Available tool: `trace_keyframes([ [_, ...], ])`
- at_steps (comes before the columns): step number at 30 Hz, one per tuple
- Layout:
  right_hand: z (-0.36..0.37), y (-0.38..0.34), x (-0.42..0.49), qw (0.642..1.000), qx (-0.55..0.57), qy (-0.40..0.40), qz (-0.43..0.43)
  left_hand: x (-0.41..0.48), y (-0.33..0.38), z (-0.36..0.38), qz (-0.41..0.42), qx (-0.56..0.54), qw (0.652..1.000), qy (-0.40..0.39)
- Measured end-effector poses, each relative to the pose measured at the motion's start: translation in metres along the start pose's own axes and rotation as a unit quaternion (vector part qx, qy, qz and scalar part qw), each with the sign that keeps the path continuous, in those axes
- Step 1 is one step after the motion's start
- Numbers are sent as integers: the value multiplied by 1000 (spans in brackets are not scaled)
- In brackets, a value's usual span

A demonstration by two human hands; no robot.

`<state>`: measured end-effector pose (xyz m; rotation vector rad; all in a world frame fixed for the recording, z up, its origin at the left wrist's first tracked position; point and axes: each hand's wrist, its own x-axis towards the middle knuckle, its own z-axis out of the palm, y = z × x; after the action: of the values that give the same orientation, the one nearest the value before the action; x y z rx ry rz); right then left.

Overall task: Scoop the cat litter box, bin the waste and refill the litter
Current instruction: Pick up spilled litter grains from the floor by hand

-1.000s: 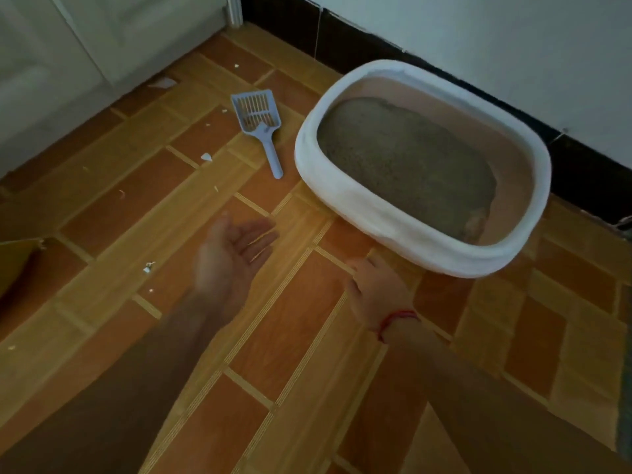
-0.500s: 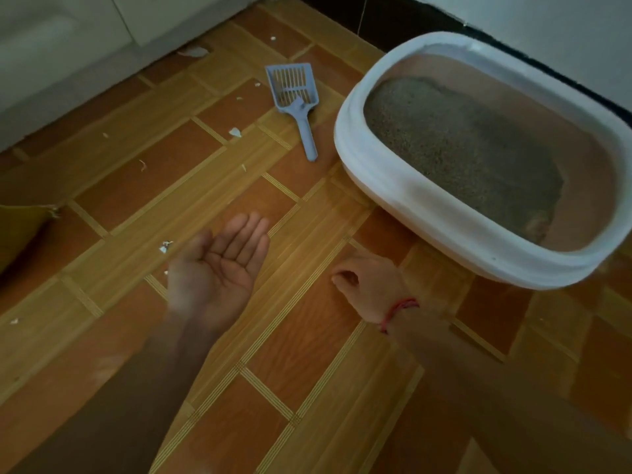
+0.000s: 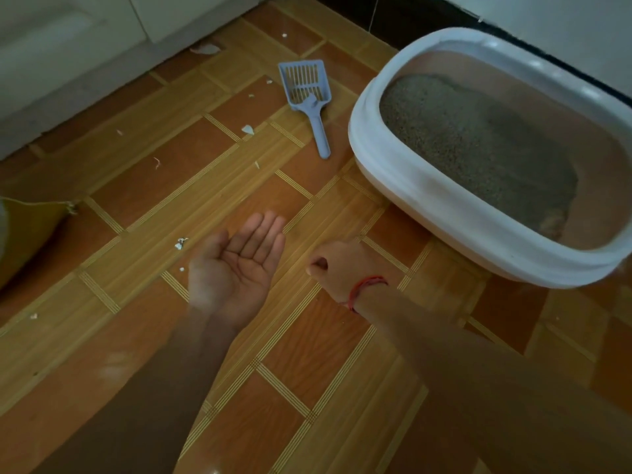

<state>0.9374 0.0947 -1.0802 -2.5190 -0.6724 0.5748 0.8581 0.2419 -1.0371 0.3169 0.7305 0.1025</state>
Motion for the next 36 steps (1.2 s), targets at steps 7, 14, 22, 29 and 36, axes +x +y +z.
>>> trace_keyframes([
  [7, 2, -9, 1, 999, -45, -13, 18, -9, 10, -7, 2, -21, 1000, 2],
  [14, 4, -11, -3, 999, -4, -3, 42, -14, 17, -14, 0, -17, 1000, 4],
  [22, -21, -49, -32, 985, 166, 48, -12, -9, -7, -12, -25, -7, 1000, 0],
  [29, -16, -58, -51, 983, 177, 17, -50, -4, -30, 2, -69, 45, 996, -32],
  [36, -20, -14, -47, 978, 178, 106, 28, 5, -24, -9, -51, -7, 998, -28],
])
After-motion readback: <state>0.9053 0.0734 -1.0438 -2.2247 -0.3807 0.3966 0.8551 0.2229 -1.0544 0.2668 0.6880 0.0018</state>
